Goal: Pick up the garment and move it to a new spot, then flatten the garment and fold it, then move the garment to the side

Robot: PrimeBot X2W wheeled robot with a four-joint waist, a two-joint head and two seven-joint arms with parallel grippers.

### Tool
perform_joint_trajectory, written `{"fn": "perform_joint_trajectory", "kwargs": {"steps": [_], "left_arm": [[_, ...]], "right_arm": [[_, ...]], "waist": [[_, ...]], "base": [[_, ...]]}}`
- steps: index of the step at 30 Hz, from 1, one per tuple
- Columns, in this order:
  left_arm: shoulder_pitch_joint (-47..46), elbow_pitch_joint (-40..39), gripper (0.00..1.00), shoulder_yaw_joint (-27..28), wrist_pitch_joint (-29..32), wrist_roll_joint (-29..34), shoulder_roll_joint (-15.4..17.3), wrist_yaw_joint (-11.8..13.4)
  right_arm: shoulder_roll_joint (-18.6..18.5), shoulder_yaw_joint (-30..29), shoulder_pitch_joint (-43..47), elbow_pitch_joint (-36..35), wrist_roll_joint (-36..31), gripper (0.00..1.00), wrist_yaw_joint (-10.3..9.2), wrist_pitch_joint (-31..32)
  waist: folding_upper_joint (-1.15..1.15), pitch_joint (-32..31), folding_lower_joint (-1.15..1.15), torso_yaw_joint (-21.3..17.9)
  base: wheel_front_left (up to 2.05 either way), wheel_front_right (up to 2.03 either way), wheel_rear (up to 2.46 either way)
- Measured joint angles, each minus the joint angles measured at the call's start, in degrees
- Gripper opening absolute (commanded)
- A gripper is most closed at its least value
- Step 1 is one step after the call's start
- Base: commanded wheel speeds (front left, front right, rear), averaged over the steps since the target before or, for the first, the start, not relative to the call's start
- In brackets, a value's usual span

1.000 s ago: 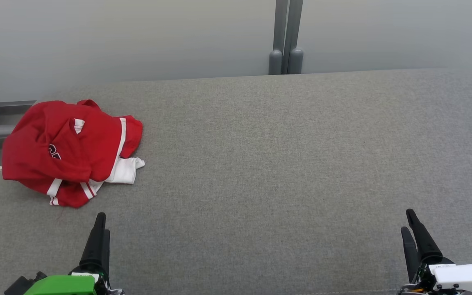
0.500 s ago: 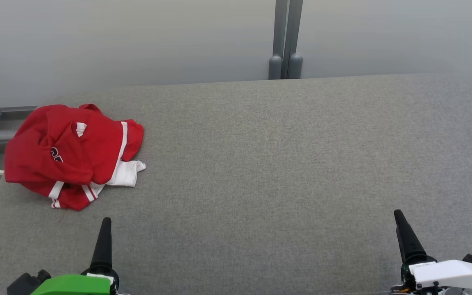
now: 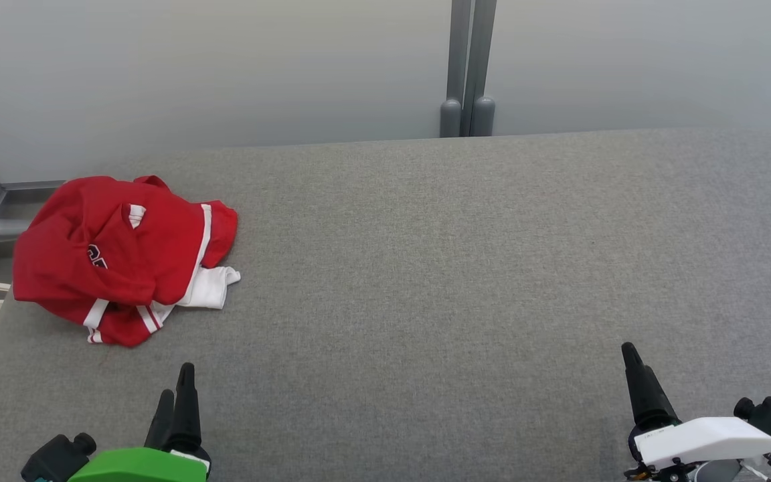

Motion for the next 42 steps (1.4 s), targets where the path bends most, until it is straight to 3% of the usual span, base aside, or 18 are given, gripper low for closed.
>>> {"fn": "perform_joint_trajectory", "kwargs": {"steps": [12, 26, 42], "left_arm": [[-0.6, 1.5, 1.0, -2.4, -2.2, 11.1, 1.2, 2.4], [-1.6, 3.8, 1.0, -5.4, -3.9, 22.2, 3.6, 4.2], [-2.5, 5.4, 1.0, -7.6, -3.1, 29.6, 5.7, 5.3]], "right_arm": [[-0.1, -0.2, -1.8, 2.4, -16.1, 1.0, 0.0, -0.9], [-0.1, 0.7, -2.2, 3.1, -27.8, 1.0, 0.0, -2.2], [-0.2, 1.8, -2.8, 4.1, -39.4, 1.0, 0.01, -1.8]], "waist": [[0.0, -0.7, 0.0, 0.1], [0.0, -2.0, 0.0, 0.3], [0.0, -3.2, 0.0, 0.3]], "base": [[0.0, 0.0, 0.0], [0.0, 0.0, 0.0], [0.0, 0.0, 0.0]]}}
